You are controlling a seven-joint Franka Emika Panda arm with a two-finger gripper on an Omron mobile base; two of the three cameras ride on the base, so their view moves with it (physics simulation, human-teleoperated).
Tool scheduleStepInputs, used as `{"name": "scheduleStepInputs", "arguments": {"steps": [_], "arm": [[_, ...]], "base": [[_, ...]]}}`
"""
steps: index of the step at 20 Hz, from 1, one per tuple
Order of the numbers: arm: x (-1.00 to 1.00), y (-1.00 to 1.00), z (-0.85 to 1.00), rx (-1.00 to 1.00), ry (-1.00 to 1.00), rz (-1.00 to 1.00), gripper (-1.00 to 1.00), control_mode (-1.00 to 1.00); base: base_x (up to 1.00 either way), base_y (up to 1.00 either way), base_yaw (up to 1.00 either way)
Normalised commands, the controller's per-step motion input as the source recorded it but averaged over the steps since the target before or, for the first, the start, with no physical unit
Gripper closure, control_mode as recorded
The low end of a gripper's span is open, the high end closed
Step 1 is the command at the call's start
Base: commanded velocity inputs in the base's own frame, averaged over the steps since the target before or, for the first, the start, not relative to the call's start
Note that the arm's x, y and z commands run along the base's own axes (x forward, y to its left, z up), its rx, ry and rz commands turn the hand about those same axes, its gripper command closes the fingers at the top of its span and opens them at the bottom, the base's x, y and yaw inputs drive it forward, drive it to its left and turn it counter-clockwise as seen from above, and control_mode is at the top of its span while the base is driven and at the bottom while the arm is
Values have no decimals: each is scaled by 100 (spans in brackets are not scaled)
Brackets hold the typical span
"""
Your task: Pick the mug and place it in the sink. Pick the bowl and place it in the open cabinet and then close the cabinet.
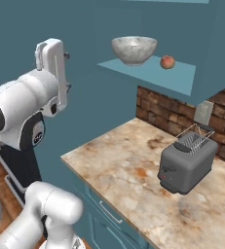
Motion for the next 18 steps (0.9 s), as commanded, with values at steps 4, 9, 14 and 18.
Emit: {"name": "scheduleStepInputs", "arguments": {"steps": [4, 9, 14, 18], "arm": [[-100, 54, 0, 1, 12, -11, -100, -100], [-95, 56, 4, 0, 4, -15, -100, -100], [-82, 56, 1, 0, 0, -15, -100, -100], [-50, 72, 0, 0, 0, -4, -100, -100]], "base": [[0, 0, 0], [0, 0, 0], [0, 0, 0], [0, 0, 0]]}}
